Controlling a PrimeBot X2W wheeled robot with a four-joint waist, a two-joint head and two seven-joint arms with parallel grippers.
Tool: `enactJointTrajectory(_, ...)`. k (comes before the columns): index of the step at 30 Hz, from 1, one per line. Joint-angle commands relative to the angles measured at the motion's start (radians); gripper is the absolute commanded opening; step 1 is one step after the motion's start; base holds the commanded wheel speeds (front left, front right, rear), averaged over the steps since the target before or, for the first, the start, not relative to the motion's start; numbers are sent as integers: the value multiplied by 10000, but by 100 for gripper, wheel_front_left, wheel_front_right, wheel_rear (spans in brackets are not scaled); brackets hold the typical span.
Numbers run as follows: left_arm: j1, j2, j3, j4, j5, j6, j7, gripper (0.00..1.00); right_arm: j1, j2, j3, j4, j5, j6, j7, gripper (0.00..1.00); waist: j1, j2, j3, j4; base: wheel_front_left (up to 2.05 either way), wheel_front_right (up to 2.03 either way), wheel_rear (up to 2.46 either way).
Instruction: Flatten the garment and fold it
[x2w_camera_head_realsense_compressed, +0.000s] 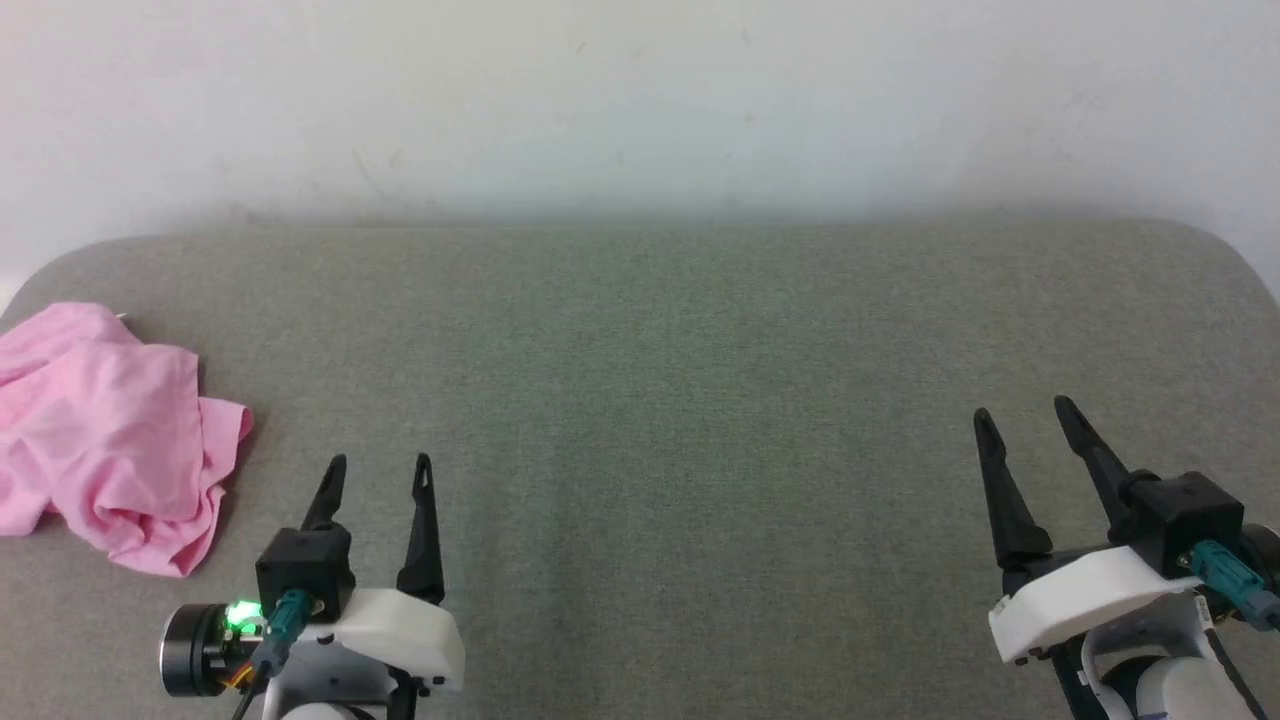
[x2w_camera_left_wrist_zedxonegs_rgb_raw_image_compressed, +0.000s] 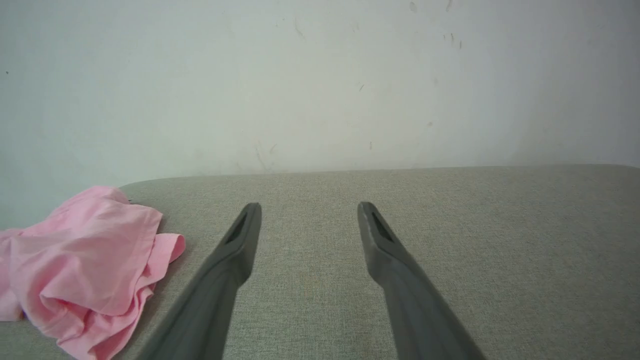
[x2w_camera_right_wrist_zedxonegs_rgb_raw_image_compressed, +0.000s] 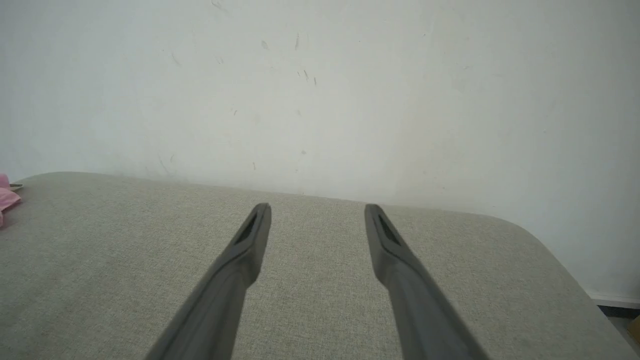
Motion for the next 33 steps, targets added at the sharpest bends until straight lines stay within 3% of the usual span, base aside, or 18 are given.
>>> enactJointTrajectory(1,-177,10,-25,-29,-13,125,-110,100,-6,12,29,-118,125,-4,-109,100,0,0,51,169,0,0,0)
enactJointTrajectory(33,-244,-26,12,-191,-170,901,-757,100,99,24,332,-595,298,-9,-757,100,0,0,381,2527,0,0,0)
